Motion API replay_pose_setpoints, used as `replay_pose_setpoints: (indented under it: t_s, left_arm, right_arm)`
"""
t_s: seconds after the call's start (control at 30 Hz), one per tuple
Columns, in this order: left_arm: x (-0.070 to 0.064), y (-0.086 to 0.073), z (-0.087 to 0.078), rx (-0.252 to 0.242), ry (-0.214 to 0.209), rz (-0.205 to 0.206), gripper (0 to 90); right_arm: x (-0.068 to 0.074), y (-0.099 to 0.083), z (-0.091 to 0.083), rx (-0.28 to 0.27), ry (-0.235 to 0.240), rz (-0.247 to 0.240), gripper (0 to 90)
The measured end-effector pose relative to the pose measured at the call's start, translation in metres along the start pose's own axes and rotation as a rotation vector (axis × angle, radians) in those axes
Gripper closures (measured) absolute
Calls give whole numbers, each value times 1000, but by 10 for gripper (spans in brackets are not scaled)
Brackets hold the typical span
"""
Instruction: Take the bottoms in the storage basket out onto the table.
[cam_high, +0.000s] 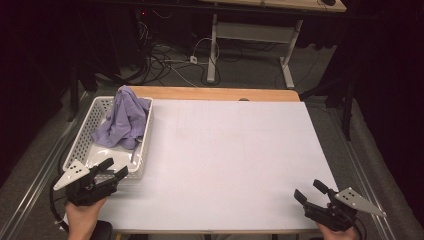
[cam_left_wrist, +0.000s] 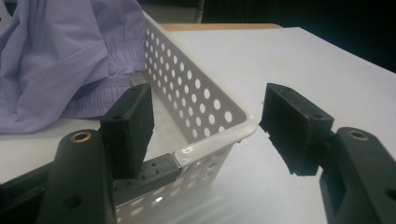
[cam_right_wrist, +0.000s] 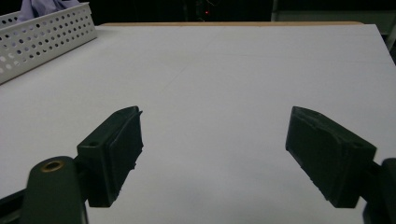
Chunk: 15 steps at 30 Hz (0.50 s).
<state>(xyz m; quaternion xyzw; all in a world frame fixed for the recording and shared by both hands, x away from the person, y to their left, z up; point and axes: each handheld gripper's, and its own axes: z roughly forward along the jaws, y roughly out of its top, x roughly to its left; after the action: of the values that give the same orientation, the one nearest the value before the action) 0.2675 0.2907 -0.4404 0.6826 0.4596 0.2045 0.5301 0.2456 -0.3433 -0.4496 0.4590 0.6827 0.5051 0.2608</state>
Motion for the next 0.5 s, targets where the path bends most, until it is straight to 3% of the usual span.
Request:
replay_pose_setpoints:
  t_s: [0.5]
  left_arm:
    - [-2,0,1,-5,-7,7,337]
  right_arm:
    - [0,0,0,3,-4,4,193]
